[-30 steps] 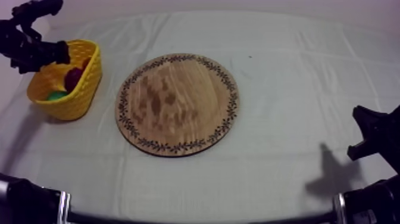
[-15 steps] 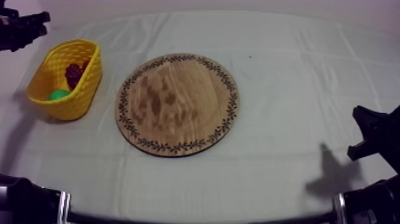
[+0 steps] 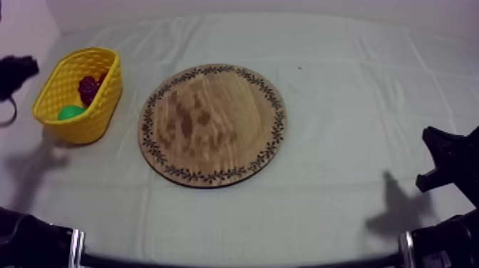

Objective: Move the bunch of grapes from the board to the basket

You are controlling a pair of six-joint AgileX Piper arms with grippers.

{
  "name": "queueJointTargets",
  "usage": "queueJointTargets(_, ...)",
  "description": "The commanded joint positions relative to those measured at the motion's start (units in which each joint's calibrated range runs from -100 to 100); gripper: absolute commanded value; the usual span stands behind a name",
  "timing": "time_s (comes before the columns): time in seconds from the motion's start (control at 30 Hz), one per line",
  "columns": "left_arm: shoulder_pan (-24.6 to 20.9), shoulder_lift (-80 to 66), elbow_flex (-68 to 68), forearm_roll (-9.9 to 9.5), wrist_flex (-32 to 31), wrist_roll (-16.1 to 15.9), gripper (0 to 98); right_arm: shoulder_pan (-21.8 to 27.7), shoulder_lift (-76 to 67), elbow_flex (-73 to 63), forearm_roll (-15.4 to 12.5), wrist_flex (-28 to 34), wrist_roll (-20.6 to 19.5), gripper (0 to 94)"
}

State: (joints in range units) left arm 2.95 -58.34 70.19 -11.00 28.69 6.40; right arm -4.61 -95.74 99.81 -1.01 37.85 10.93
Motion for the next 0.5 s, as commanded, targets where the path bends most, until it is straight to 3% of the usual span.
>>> queueJointTargets(0.0,0.2,-13.6,11.9,-0.1,1.5,2.1,0.1,0.0,0.0,0.0,0.0,0.0,0.0,0.4)
queueJointTargets(0.27,0.4,-29.5,24.1,0.28,2.7,0.8,0.0,0.0,0.0,0.0,0.0,0.0,0.0,0.4)
queueJointTargets(0.47,-0.5,-36.4,27.3,3.89,4.1,-3.4,0.0,0.0,0.0,0.0,0.0,0.0,0.0,0.4)
